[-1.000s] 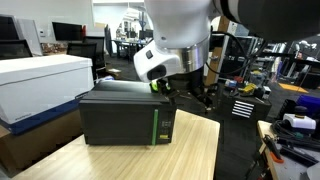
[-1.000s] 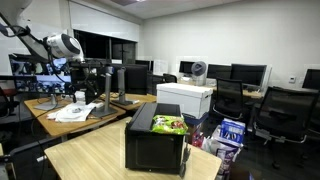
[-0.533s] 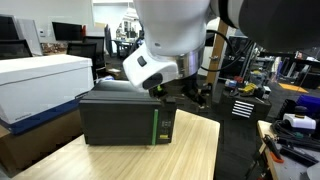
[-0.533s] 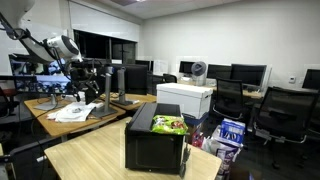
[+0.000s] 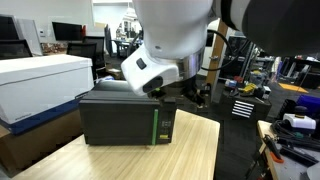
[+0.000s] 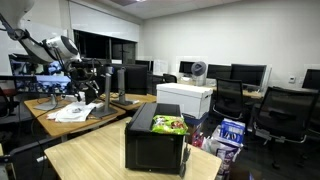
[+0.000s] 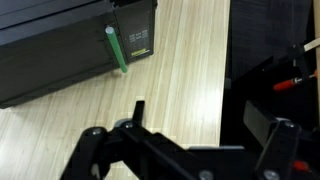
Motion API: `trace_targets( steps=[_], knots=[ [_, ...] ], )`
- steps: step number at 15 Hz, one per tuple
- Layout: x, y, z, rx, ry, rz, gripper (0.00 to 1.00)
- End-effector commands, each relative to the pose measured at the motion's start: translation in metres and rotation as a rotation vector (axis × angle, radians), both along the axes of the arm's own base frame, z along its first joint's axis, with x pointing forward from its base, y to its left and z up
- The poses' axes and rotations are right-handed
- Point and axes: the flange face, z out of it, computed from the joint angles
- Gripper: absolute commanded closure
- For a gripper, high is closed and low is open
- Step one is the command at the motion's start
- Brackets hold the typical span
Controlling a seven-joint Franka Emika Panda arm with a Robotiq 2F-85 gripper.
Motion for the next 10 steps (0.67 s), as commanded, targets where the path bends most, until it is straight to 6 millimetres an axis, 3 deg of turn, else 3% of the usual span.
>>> trace_targets(
  steps=[1,10],
  knots=[
    [0.003,0.007,-0.014,-0.051,-0.019,0.109,0.00],
    [0.032,0.004,-0.080,-0.203,-0.141,0.179,0.00]
  ],
)
